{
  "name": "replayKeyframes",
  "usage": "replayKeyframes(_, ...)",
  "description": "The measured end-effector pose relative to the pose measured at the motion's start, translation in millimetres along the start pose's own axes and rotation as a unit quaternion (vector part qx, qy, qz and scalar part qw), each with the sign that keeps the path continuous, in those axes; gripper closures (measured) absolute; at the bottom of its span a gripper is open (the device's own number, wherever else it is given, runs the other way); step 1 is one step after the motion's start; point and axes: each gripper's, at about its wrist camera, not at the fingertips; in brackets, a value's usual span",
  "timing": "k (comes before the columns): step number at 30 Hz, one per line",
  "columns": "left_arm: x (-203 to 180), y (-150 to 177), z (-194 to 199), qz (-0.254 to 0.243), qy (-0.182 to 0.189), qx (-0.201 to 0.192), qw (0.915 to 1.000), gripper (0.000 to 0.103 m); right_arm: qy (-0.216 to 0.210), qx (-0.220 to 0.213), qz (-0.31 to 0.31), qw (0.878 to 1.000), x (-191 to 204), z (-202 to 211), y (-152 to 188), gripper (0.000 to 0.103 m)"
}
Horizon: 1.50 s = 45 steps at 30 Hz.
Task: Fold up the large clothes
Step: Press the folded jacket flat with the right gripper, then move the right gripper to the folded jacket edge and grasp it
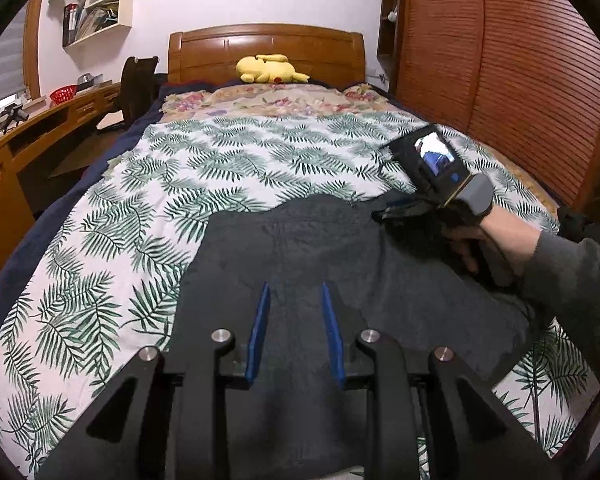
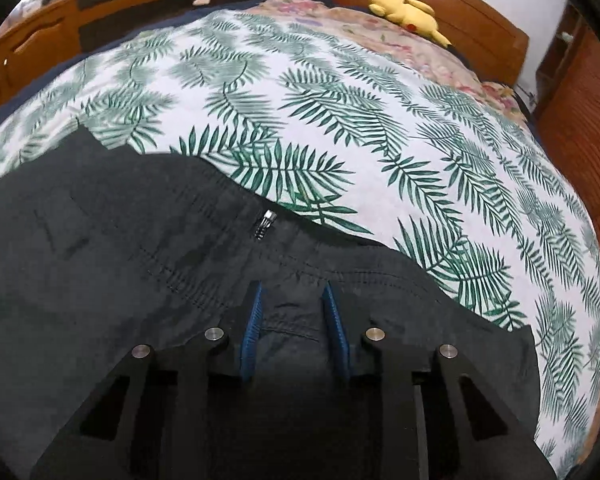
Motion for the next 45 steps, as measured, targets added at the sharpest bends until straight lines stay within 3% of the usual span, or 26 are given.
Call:
replayKeyframes(8, -11.4, -0.4, 8.9, -0.005, 0.010, -0.012, 0.9999, 0.079, -0.007, -0.038, 0.005, 0.999, -1.6, 83.2, 50.0, 0.070)
replayKeyframes(15, -19.5, 1.0, 11.6, -0.004, 0.022, -0.012, 0.9997, 0.079, -0.020, -0.052, -0.025, 0.998, -5.9, 150.0, 114.9, 0.044)
replayKeyframes(19, -30.5, 6.2, 13.0, -0.010, 0.035, -0.005, 0.9993, 0.079, -0.003, -0.041, -0.039, 0.998, -14.9, 169.9, 157.9, 0.042)
replayKeyframes(29, -79.8, 38.2, 9.6, -0.056, 0.063, 0.028, 0.9960, 0.079, 0.025, 0.002, -0.150, 0.988, -73.1, 180.1, 240.8, 0.042)
replayKeyframes(32, -92.9, 48.7, 6.8, -0.063, 0.074, 0.039, 0.9945, 0.079, 0.007, 0.011, -0.190, 0.982, -86.8, 179.5, 259.8, 0.041)
replayKeyframes(38, -103.8, 65.0, -12.8, -0.050, 0.085, 0.078, 0.9920, 0.079, 0.000, 0.013, -0.213, 0.977, -90.8, 184.3, 270.5, 0.041)
replayKeyframes(45, -107.0, 70.6, -26.7, -0.059, 0.077, 0.091, 0.9912, 0.078, -0.004, 0.019, -0.216, 0.976, -87.6, 169.8, 279.6, 0.037)
Point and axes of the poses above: each gripper's, at about its wrist camera, not at the fingertips, and z roughly against the way its jaws point, x to its left, y to its underside, and after that the axes turned 1 degree about z, right-handed
